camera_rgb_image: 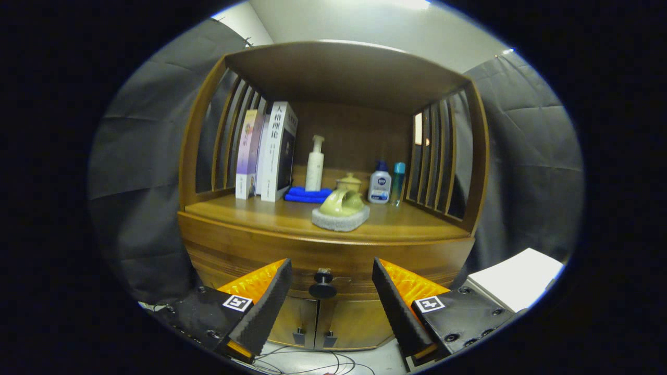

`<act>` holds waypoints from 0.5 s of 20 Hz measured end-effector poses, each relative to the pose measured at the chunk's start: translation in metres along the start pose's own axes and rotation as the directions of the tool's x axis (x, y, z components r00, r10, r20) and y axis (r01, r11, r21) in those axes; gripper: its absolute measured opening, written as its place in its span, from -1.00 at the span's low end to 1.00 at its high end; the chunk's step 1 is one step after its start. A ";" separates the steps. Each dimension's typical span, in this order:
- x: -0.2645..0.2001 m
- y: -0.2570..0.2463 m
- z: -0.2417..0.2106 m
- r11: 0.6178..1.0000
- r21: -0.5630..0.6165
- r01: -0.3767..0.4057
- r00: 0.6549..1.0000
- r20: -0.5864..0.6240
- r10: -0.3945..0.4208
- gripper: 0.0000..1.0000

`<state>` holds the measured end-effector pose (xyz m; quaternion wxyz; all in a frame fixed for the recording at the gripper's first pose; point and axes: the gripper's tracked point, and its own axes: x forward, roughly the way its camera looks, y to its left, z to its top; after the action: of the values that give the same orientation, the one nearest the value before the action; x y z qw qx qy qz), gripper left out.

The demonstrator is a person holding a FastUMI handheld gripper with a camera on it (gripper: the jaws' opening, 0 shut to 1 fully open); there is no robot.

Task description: Pull open the drawer, take out the items inside it, and place them on the countertop above the cabinet.

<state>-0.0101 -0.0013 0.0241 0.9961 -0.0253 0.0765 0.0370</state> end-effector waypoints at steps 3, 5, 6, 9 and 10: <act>-0.029 -0.013 0.035 0.999 -0.022 0.034 0.998 0.057 -0.032 0.94; -0.050 -0.017 0.055 0.998 -0.038 0.056 0.994 0.099 -0.052 0.94; -0.060 -0.019 0.062 0.997 -0.046 0.065 0.992 0.108 -0.060 0.94; -0.085 -0.019 0.069 0.996 -0.063 0.064 0.994 0.087 -0.059 0.94; -0.093 -0.018 0.072 0.997 -0.055 0.059 0.995 0.085 -0.054 0.94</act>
<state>-0.0899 -0.0213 0.1105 0.9979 -0.0547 0.0332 0.0119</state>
